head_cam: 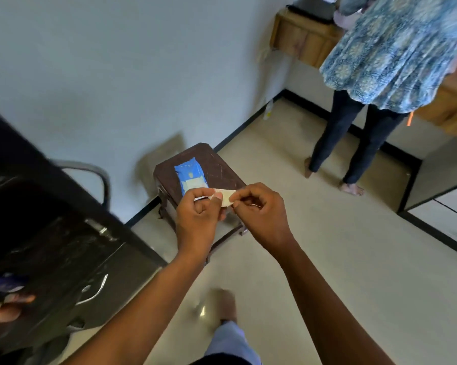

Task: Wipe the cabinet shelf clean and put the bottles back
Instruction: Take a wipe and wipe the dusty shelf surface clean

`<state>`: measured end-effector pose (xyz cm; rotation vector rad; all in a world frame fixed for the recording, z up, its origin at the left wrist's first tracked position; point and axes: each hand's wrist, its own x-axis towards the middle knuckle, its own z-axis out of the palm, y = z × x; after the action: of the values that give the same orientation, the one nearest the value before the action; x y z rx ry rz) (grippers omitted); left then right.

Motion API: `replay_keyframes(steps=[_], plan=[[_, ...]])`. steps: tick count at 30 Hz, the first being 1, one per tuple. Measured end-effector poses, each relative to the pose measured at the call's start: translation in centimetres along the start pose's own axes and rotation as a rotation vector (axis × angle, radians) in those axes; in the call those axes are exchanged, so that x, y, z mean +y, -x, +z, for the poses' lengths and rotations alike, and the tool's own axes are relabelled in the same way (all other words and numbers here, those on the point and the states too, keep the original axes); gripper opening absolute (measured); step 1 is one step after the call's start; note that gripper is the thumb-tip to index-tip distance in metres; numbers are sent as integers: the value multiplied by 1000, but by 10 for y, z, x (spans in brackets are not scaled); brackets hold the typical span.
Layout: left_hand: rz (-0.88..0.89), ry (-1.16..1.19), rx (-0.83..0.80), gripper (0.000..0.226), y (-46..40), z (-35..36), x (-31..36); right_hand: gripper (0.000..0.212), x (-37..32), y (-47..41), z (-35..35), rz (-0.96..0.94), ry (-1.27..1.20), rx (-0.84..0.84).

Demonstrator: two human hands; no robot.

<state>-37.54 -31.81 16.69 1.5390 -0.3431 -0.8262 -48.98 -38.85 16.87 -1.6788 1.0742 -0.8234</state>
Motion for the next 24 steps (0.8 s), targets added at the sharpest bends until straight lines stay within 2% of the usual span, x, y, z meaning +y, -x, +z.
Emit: replay_keyframes(steps=[3,6,9,14,19,24], plan=[[21,24,-77,13,31,-28,-2,8,-15,45,-1,18,-55,55],[28,7,-184,19,61,-62,-5,23,-20,85,5,82,-59,116],[9,-29,-277,25,82,-100,-13,34,-18,124,17,206,-145,8],[-49,-172,-358,36,99,-166,-36,18,-15,174,56,350,-205,-207],[-112,-164,-332,41,99,-227,-49,11,-20,181,109,427,-190,-341],[-104,-120,-166,47,84,-274,-50,9,-25,167,168,418,-127,-448]])
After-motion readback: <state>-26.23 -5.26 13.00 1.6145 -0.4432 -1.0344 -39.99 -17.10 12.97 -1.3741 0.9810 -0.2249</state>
